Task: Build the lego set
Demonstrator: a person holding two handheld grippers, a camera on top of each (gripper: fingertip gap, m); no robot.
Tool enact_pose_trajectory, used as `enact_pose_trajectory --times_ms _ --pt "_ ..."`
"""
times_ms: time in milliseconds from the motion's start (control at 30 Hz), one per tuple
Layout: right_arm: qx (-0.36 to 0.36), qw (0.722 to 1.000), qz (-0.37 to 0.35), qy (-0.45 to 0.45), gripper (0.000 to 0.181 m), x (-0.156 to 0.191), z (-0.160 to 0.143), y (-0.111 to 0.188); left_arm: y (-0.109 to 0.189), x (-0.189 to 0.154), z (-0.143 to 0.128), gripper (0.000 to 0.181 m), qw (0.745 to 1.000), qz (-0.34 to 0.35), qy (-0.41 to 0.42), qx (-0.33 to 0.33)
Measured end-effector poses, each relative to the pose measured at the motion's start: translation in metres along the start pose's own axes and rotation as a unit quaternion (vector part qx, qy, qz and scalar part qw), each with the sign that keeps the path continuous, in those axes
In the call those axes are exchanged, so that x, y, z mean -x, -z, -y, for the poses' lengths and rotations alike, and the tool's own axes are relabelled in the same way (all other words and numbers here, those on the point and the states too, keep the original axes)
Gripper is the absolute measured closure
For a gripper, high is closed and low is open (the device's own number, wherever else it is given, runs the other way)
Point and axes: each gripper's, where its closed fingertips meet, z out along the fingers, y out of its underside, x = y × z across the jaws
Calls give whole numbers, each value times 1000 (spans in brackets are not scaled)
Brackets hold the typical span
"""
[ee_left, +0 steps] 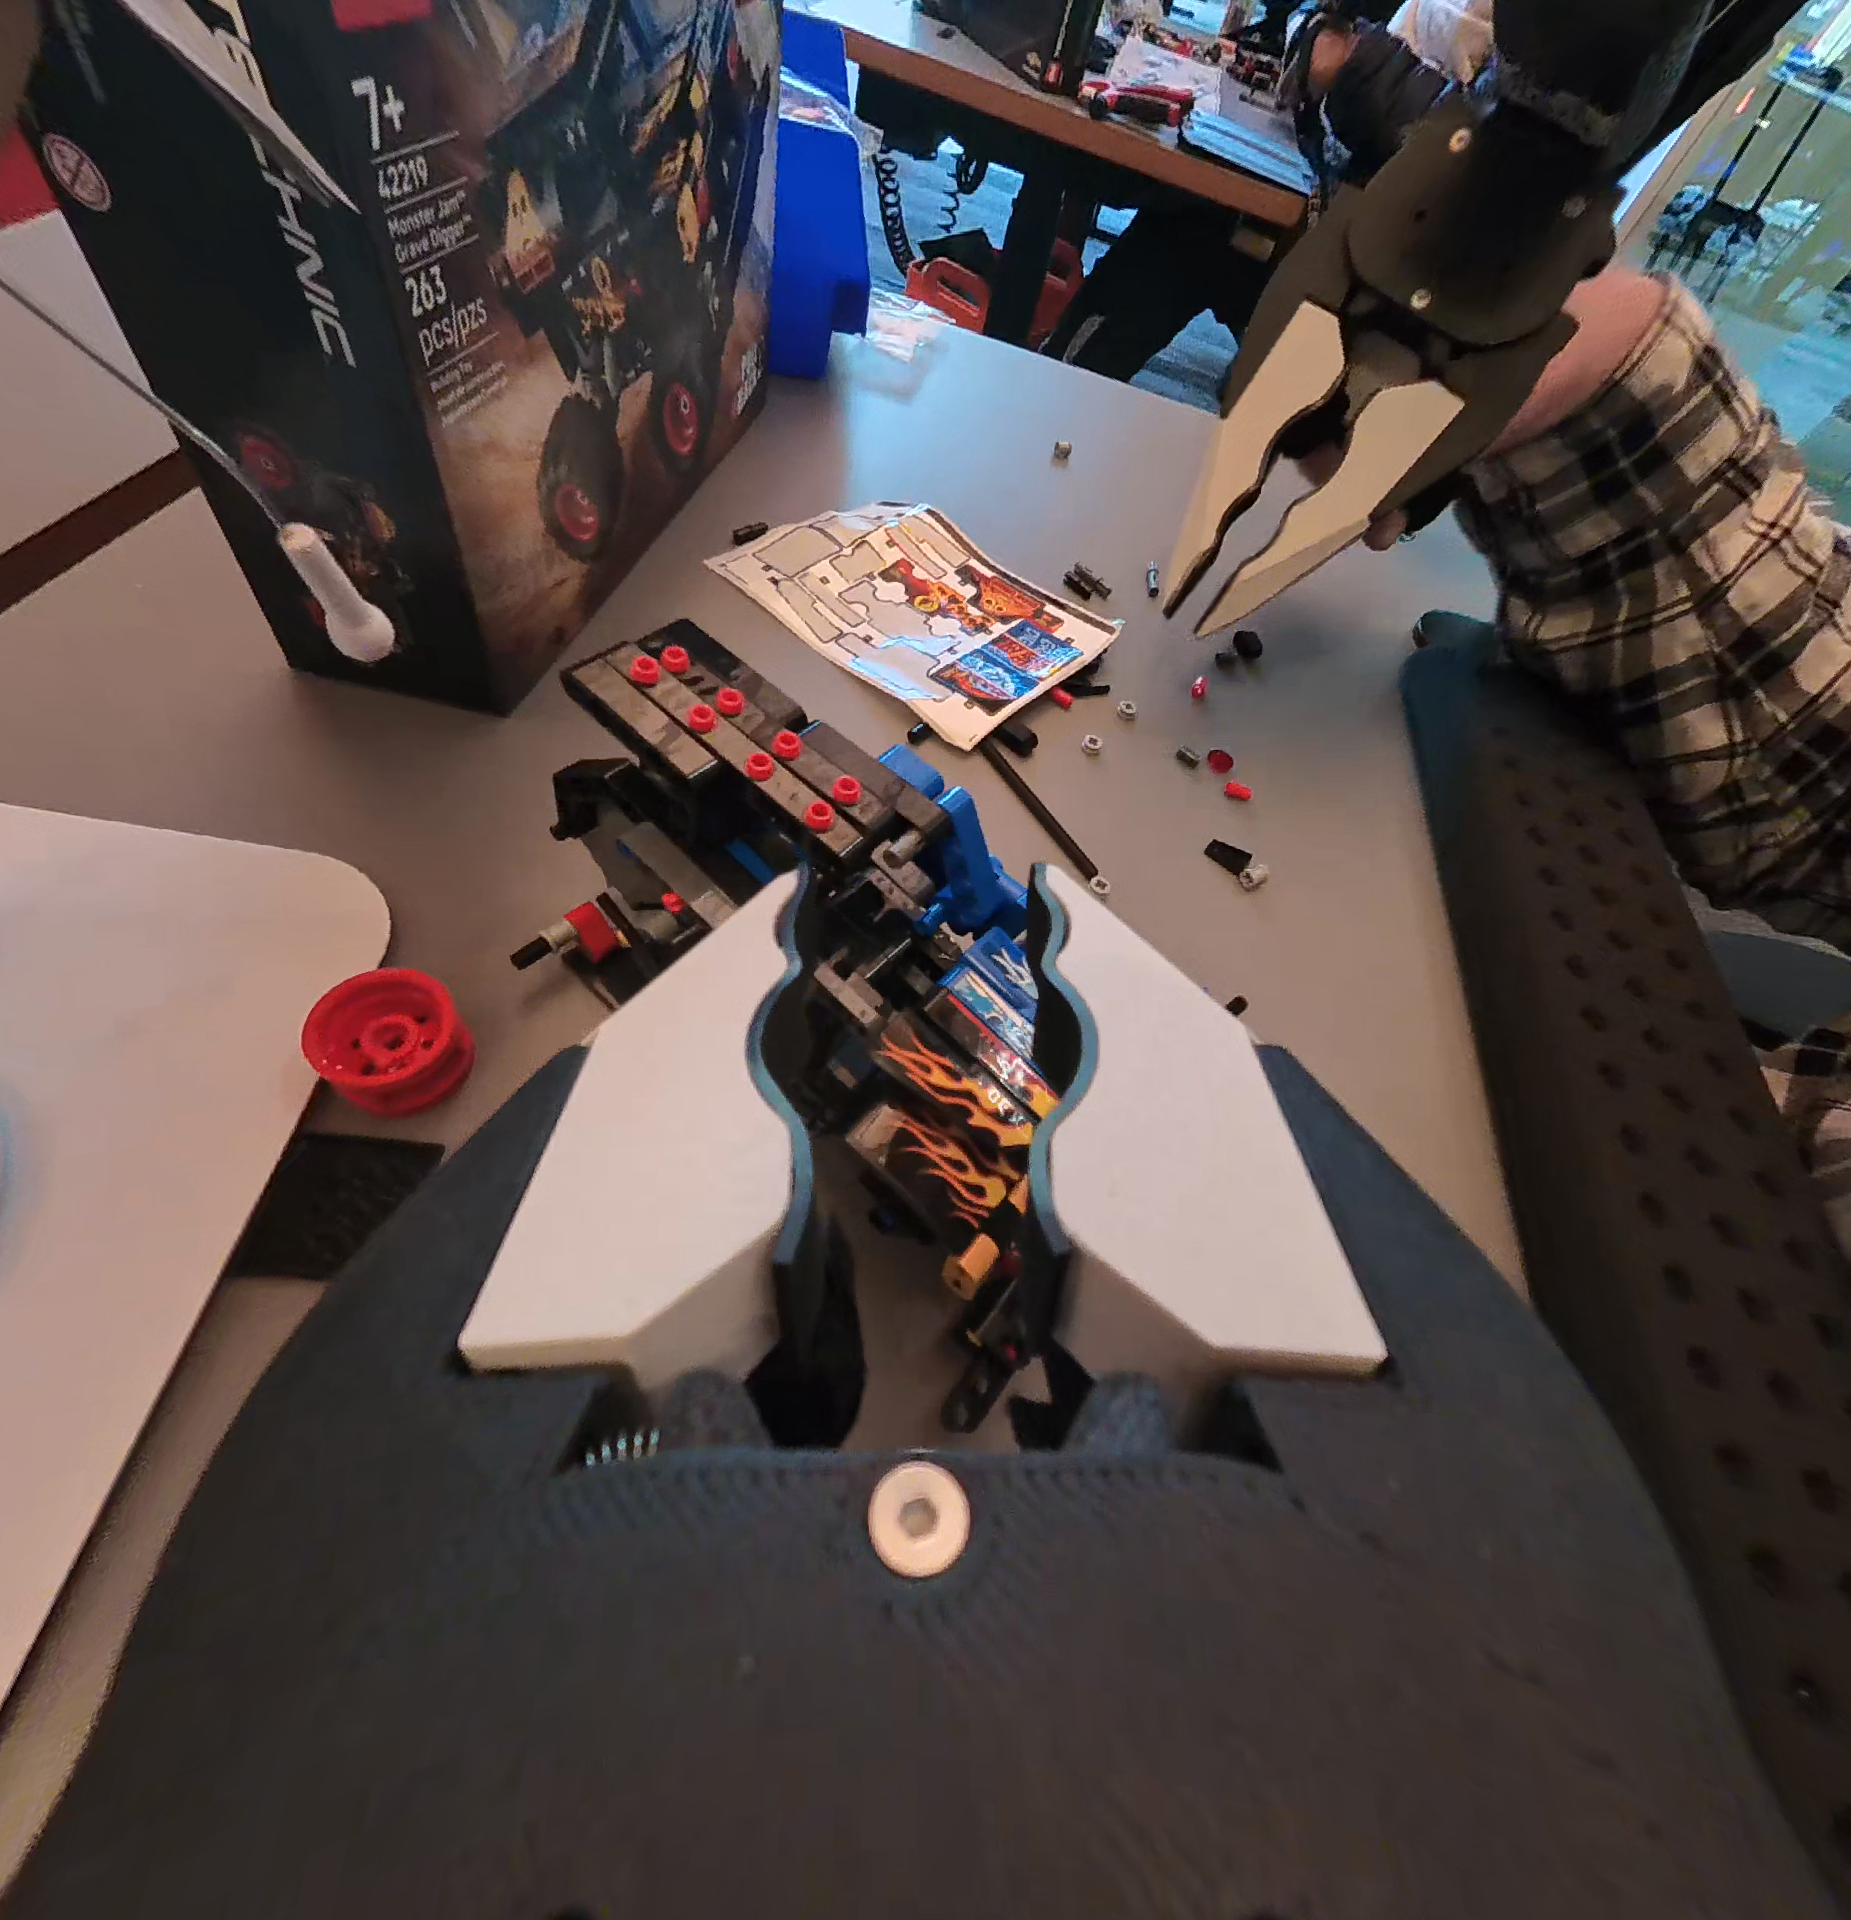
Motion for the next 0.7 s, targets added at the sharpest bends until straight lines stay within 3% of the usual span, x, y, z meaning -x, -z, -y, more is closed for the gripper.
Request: enact_pose_trajectory --times_ms 300,533,700 --pt "54 995 -51 -63 171 -15 -51 19 -5 -2 -6 144 1000 -4 -5 12" --pt "95 990 -40 -96 162 6 -86 30 -8 -2 -7 143 1000 -7 -2 15" --pt "68 992 -55 -95 164 -1 -77 23 -10 -4 -8 143 1000 -8 -4 17"
